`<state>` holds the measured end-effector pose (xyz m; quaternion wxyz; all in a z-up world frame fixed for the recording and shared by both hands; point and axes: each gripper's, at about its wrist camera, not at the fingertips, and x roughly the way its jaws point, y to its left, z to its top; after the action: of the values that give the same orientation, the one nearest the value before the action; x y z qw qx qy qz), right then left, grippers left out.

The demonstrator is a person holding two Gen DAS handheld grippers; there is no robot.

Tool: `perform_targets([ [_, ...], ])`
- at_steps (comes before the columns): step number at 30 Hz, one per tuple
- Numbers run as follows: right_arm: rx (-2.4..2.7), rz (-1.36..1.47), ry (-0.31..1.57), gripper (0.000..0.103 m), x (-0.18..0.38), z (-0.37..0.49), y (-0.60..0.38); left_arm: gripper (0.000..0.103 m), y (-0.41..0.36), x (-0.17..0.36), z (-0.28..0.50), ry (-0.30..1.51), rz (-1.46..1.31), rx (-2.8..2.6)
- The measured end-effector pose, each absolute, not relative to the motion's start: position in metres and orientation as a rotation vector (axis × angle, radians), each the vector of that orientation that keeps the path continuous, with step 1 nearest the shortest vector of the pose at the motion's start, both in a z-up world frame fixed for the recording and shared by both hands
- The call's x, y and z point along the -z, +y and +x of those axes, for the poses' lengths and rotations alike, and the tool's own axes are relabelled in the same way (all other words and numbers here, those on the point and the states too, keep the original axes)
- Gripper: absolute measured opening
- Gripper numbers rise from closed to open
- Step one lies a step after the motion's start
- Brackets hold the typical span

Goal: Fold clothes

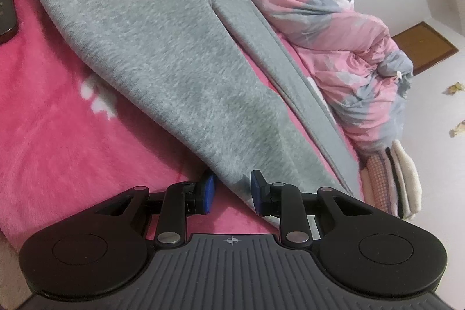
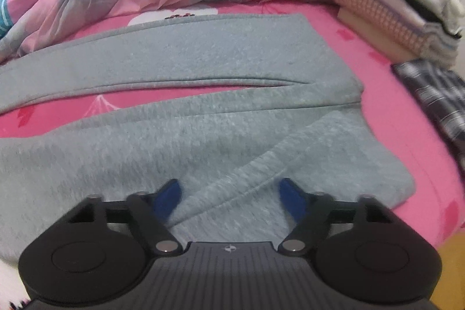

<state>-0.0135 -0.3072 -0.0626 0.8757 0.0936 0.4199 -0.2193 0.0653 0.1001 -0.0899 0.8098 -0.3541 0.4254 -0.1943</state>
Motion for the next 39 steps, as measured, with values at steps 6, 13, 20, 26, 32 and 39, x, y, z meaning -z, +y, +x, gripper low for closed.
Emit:
perform_targets([
  [6, 0.464, 0.213, 0.834, 0.014, 0.056, -0.036, -0.304, 0.025, 0.102, 0.089, 0.065, 0.896, -0.773, 0.416],
  [13, 0.406, 0.719, 0.598, 0.009, 0.05, -0.097, -0.341, 0.022, 0.102, 0.088, 0.065, 0.872, -0.792, 0.395],
  [20, 0.269, 0.838, 0.385, 0.008, 0.01, -0.06, -0.368, 0.007, 0.106, 0.064, 0.075, 0.785, -0.838, 0.394],
  [26, 0.063, 0.7, 0.108, 0.008, -0.094, -0.045, -0.354, 0.007, 0.114, 0.022, 0.07, 0.653, -0.895, 0.453],
  [32, 0.11, 0.739, 0.087, 0.008, -0.073, -0.123, -0.348, 0.007, 0.109, 0.023, 0.051, 0.713, -0.802, 0.473],
  [39, 0.341, 1.093, 0.405, 0.009, 0.076, -0.188, -0.373, 0.007, 0.105, 0.054, 0.038, 0.862, -0.666, 0.425],
])
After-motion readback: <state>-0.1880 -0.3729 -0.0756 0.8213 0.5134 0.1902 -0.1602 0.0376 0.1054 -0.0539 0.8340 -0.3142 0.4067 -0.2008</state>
